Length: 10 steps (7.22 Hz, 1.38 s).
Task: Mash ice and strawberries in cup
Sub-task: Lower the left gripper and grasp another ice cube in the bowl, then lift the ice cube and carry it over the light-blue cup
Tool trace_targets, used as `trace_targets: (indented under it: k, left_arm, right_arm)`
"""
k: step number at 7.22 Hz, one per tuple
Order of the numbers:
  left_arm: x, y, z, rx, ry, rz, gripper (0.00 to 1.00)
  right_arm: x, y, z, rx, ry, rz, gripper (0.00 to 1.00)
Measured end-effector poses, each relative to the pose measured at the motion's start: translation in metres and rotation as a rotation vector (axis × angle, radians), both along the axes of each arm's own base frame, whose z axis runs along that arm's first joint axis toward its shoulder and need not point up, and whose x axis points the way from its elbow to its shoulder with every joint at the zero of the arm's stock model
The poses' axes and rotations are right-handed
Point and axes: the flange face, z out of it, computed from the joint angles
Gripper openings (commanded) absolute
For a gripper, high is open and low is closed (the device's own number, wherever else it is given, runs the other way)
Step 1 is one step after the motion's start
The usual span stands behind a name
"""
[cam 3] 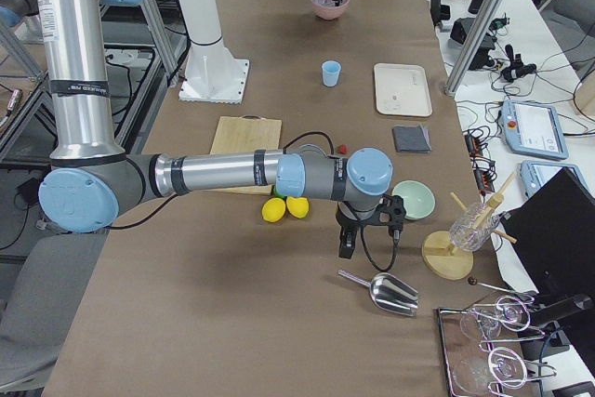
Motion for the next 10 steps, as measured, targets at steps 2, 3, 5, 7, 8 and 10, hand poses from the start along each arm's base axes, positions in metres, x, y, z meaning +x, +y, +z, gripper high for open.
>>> trace_targets:
  k: [2,3,5,7,8,10]
  left_arm:
    - [-0.034,0.001,-0.01,0.01,0.027,-0.022,0.0]
    - [-0.049,0.004,-0.015,0.027,0.034,-0.029,0.0]
    - [-0.06,-0.002,-0.04,0.065,0.063,-0.052,0.0]
    - [-0.034,-0.028,-0.116,0.048,0.187,-0.133,0.0]
    - [-0.001,-0.033,-0.164,0.005,0.273,-0.161,0.0]
    - [0.094,-0.009,-0.243,-0.073,0.392,-0.198,0.0]
  right_arm:
    - [0.0,0.0,0.0,-0.001,-0.002,0.0,1.0]
    - [0.0,0.0,0.0,-0.002,-0.005,0.0,1.0]
    - [0.0,0.0,0.0,-0.002,-0.007,0.001,1.0]
    - [0.0,0.001,0.001,-0.003,-0.007,0.001,1.0]
    - [0.0,0.001,0.001,-0.004,-0.007,0.001,1.0]
    - [0.0,0.002,0.001,-0.004,-0.007,0.0,1.0]
